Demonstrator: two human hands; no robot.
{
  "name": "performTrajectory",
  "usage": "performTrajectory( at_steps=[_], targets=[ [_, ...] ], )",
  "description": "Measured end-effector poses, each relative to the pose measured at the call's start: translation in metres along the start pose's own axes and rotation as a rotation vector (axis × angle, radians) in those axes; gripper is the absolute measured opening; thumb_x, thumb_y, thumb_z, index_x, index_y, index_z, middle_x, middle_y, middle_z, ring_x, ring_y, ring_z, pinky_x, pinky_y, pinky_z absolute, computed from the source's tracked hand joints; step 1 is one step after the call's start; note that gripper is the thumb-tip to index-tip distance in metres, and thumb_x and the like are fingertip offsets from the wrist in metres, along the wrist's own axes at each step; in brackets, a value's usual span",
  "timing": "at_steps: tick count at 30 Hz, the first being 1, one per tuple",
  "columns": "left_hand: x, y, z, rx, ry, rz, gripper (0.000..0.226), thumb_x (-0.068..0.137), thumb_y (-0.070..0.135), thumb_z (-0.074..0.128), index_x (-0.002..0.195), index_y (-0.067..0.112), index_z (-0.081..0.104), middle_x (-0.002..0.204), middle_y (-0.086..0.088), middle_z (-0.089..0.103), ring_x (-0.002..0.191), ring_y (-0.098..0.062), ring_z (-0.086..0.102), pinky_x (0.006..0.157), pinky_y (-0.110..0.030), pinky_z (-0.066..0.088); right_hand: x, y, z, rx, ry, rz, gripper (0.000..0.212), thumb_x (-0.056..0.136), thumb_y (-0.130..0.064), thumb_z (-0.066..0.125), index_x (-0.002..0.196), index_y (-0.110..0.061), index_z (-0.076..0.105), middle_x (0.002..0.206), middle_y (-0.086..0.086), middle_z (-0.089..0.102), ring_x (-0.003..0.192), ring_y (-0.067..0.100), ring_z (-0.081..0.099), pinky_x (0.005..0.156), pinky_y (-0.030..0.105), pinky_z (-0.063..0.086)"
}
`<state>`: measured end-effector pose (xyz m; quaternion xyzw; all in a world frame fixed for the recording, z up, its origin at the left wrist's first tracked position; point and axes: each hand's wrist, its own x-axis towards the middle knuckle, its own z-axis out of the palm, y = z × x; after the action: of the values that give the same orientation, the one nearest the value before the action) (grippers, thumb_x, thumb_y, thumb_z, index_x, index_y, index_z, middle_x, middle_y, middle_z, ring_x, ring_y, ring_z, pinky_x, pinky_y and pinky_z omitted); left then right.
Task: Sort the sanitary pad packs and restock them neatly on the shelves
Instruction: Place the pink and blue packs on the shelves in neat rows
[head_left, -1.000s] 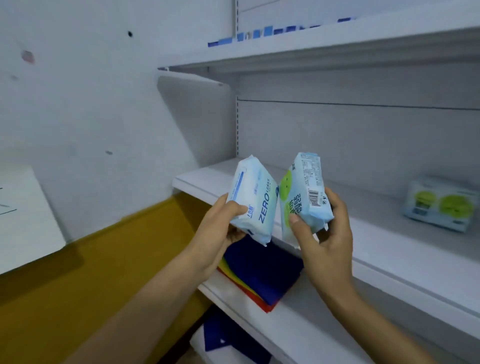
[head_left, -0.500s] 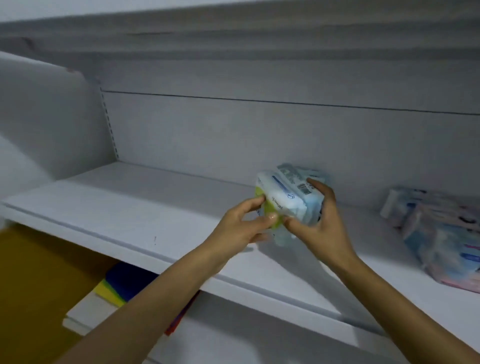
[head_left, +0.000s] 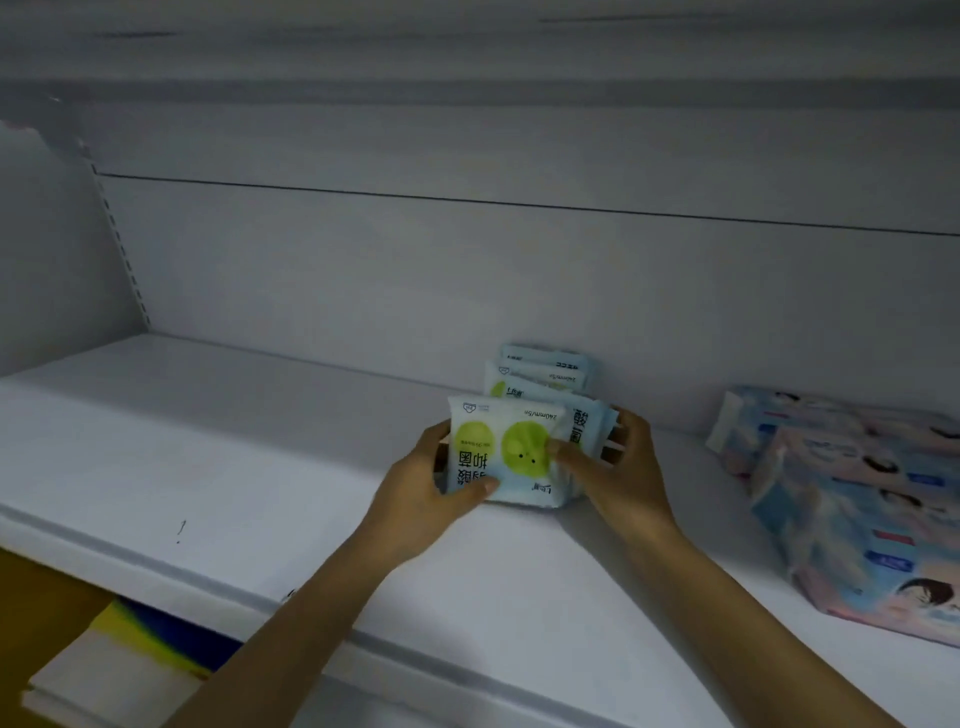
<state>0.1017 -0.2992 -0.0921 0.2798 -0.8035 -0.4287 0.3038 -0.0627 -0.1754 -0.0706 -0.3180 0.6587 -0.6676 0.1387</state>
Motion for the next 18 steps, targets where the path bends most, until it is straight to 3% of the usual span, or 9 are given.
performTrajectory(
  at_steps=[3, 8, 11, 14, 18],
  targets=[
    [-0.003, 0.002, -0.001, 0.042, -0.015, 0.055, 0.044, 0.086, 0.024, 0.07, 0.126, 0.031, 0.051, 0.111, 0.015, 0.066, 0.099, 0.001, 0.062, 0.085, -0.022, 0.052, -0.004, 0.006, -0.001, 0.023, -0.045, 0.086, 0.049, 0.078, -0.017, 0.078, 0.117, -0.023, 0.049, 0.108, -0.01, 0.062, 0.091, -0.001, 0.06, 0.066, 0.011, 0.047],
    [-0.004, 0.001, -0.001, 0.113, -0.06, 0.082, 0.044, 0.091, 0.027, 0.063, 0.131, 0.036, 0.047, 0.118, 0.02, 0.062, 0.106, -0.002, 0.06, 0.091, -0.027, 0.05, -0.02, -0.002, 0.001, 0.01, -0.292, -0.037, 0.047, 0.08, -0.016, 0.075, 0.116, -0.036, 0.053, 0.104, -0.027, 0.068, 0.097, -0.011, 0.062, 0.072, 0.007, 0.047],
    [-0.005, 0.003, 0.0, 0.133, -0.085, 0.066, 0.056, 0.092, 0.03, 0.062, 0.14, 0.038, 0.036, 0.123, 0.023, 0.059, 0.11, -0.001, 0.059, 0.093, -0.026, 0.048, -0.02, -0.001, 0.003, 0.005, -0.199, -0.052, 0.045, 0.077, -0.015, 0.077, 0.108, -0.036, 0.052, 0.1, -0.028, 0.067, 0.096, -0.013, 0.06, 0.076, 0.011, 0.049],
    [-0.005, 0.004, 0.001, 0.155, -0.102, 0.025, 0.071, 0.091, 0.038, 0.061, 0.148, 0.04, 0.02, 0.126, 0.022, 0.058, 0.112, -0.002, 0.058, 0.097, -0.03, 0.046, -0.017, 0.004, 0.003, -0.086, -0.037, 0.0, 0.053, 0.078, -0.026, 0.078, 0.12, -0.028, 0.046, 0.119, -0.01, 0.057, 0.103, 0.001, 0.057, 0.076, 0.013, 0.045],
    [-0.005, 0.005, 0.001, 0.198, -0.128, 0.046, 0.063, 0.088, 0.043, 0.061, 0.14, 0.048, 0.027, 0.124, 0.024, 0.058, 0.111, -0.001, 0.058, 0.098, -0.036, 0.048, -0.014, 0.009, 0.002, -0.112, -0.045, 0.015, 0.039, 0.084, -0.025, 0.072, 0.118, -0.021, 0.053, 0.114, -0.006, 0.061, 0.095, -0.005, 0.057, 0.061, 0.004, 0.045]
  ],
)
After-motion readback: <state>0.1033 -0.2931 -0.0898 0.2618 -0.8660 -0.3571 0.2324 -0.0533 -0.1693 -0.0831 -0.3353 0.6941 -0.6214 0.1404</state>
